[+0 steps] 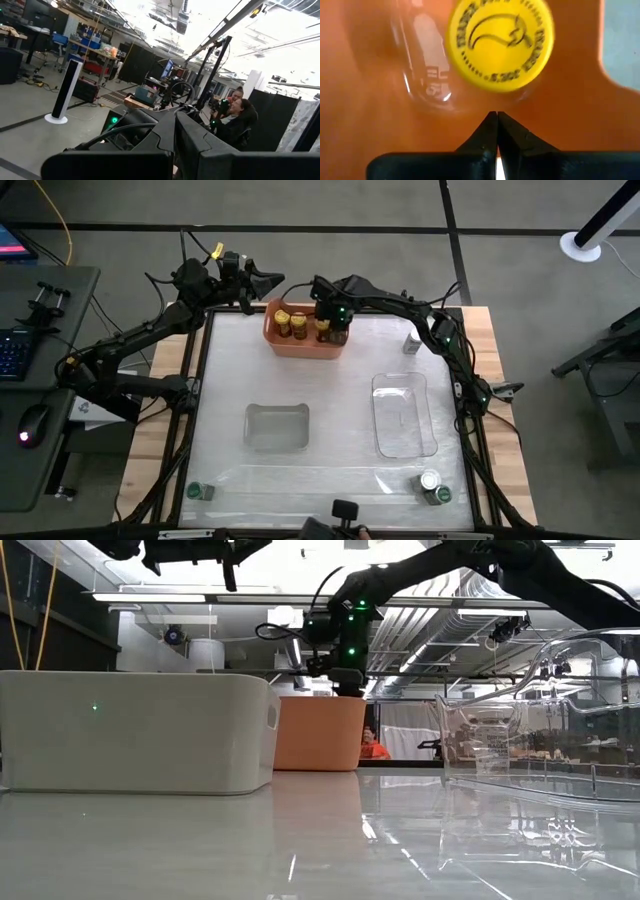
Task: Sort spices by type
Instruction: Put the yellow seasoning bottle into the orange bin, then put the top right white seasoning bottle into the transparent bin
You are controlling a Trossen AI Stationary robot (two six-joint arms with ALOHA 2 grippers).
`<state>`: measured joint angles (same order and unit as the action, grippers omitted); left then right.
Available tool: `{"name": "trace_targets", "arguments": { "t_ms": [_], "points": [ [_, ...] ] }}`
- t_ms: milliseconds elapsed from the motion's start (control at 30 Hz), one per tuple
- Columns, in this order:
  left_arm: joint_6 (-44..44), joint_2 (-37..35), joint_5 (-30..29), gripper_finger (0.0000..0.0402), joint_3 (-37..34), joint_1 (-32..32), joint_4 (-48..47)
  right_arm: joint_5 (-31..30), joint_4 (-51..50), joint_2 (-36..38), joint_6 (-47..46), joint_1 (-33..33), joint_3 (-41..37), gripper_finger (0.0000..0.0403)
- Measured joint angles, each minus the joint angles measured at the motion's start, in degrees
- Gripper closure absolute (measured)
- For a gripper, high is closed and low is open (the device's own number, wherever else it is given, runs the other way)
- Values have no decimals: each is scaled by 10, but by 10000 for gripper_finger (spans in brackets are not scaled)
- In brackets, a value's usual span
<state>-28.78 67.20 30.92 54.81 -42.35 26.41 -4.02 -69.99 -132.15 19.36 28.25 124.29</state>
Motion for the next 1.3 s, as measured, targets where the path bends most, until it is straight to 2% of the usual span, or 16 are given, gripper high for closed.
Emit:
{"name": "trace_targets", "arguments": {
  "t_ms": [233,933,1200,1300],
  "points": [
    [0,0,-1,401,0,0,0,13,49,-3,-14,0,0,403],
    [0,0,-1,401,0,0,0,62,109,-3,-69,-1,0,403],
    [8,0,-1,401,0,0,0,62,112,-3,-77,0,0,403],
    [4,0,1,401,0,0,-1,62,83,0,-79,5,0,403]
  ]
}}
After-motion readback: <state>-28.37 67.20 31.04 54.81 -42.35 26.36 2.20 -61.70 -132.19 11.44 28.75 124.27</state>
